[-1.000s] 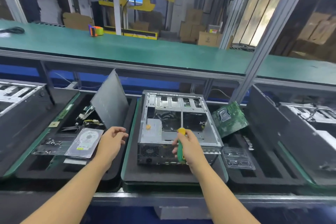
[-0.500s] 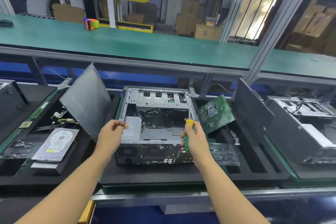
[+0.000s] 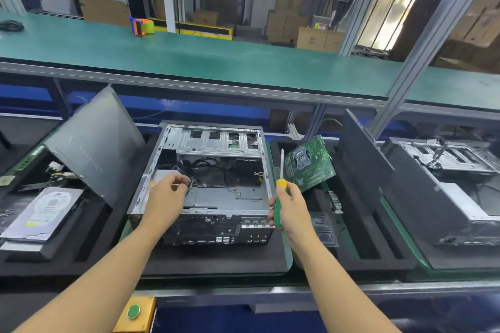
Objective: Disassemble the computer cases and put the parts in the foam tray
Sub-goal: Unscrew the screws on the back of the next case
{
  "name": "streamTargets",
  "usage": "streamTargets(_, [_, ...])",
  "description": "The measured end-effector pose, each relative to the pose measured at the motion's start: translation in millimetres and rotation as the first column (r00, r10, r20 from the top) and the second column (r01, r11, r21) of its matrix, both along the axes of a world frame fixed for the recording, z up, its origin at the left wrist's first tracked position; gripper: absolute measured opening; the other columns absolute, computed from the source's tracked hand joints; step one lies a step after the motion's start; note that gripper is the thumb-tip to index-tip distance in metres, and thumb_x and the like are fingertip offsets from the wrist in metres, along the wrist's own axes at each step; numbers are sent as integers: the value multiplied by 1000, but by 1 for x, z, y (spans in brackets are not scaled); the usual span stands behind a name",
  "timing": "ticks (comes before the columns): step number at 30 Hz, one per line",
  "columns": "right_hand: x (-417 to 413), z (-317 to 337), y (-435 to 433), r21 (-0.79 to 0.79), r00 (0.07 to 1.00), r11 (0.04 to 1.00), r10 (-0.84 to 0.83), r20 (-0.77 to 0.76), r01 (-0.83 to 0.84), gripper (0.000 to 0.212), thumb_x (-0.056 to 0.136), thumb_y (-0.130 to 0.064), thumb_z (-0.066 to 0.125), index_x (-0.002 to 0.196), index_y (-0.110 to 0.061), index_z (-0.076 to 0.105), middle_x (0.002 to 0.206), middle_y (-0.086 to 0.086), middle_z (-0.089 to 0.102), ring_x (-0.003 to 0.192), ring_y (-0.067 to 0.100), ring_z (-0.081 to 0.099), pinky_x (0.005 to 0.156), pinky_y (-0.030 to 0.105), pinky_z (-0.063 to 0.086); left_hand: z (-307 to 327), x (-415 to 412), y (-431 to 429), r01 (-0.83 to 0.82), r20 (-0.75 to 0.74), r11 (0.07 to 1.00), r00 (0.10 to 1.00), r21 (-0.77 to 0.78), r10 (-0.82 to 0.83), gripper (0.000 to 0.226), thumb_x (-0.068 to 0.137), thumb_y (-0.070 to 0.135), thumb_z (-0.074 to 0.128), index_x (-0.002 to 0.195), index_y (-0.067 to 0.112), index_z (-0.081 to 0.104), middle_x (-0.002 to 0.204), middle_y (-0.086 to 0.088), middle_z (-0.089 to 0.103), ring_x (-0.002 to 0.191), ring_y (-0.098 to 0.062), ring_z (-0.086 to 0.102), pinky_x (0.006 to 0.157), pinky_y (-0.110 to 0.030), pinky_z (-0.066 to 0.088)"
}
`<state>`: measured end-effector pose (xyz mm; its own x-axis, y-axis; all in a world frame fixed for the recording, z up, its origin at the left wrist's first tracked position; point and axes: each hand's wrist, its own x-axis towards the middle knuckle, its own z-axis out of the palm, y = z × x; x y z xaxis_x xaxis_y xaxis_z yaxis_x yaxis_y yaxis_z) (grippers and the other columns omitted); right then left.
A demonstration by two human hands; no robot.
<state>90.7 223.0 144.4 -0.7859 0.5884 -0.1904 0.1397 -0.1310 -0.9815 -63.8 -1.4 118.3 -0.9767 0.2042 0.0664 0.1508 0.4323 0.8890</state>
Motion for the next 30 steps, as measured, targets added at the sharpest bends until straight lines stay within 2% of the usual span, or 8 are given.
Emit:
streamTargets(2, [-5,-1,-6,-4,1000,1000,13,3,-13,14,105,-26,44,112,-28,55,71,-1,58,51,15,52,47,29,46,-2,-3,-5,9,7,1000,1000,-6,-9,22,96,14,51,94,30,65,95,13,67,80,-10,61,68,-35,53])
streamTargets(5, [-12,-4,-15,-10,1000,1000,25,8,-25,13,105,-26,44,112,-27,55,71,-1,58,50,15,52,46,29,45,-5,-7,-14,36,-11,998,999,-48,-36,22,97,15,50,93,32,63,94,18,65,81,-4,59,64,-28,46])
streamTargets(9, [-20,-9,-29,-8,999,999,38,25,-37,13,105,-28,44,112,-29,55,68,-3,58,51,14,52,46,28,45,-8,-13,-25,78,-17,992,997,-96,-80,21,96,13,51,94,29,65,98,16,65,93,-5,59,77,-30,48])
streamTargets(13, [-28,-12,-42,-15,999,999,39,32,-39,15,106,-26,42,116,-28,53,69,-2,58,51,14,52,45,28,45,-13,-14,-36,82,7,990,997,-113,-82,23,97,12,50,93,29,65,97,17,65,89,-1,59,68,-21,43])
streamTargets(19, [-32,-11,-49,-1,997,999,47,53,-47,32,100,-11,38,119,-34,50,71,-1,64,57,13,55,47,30,47,-12,-15,-39,95,29,990,995,-107,-93,22,98,14,50,95,31,64,96,18,63,86,-3,58,63,-21,42])
streamTargets(21, [-33,-10,-50,10,997,998,62,45,-62,32,100,-10,41,120,-35,45,76,-1,70,59,11,57,48,30,48,-11,-16,-39,105,31,989,994,-102,-103,23,98,14,49,96,30,65,97,18,63,81,-3,57,60,-22,41])
streamTargets(25, [-35,-10,-47,0,993,993,119,-25,-119,31,103,-10,47,120,-33,36,99,4,77,64,12,58,50,29,49,-10,-20,-37,100,17,989,995,-108,-98,24,98,12,48,96,29,65,97,19,63,78,-4,58,57,-20,41])
streamTargets(30, [-46,-10,-32,-59,984,988,138,-115,-145,15,104,-10,49,113,-21,42,108,8,75,62,16,55,50,29,47,-11,-31,-26,53,-61,988,996,-145,-63,25,97,10,48,92,29,65,91,19,62,68,0,53,50,-15,39])
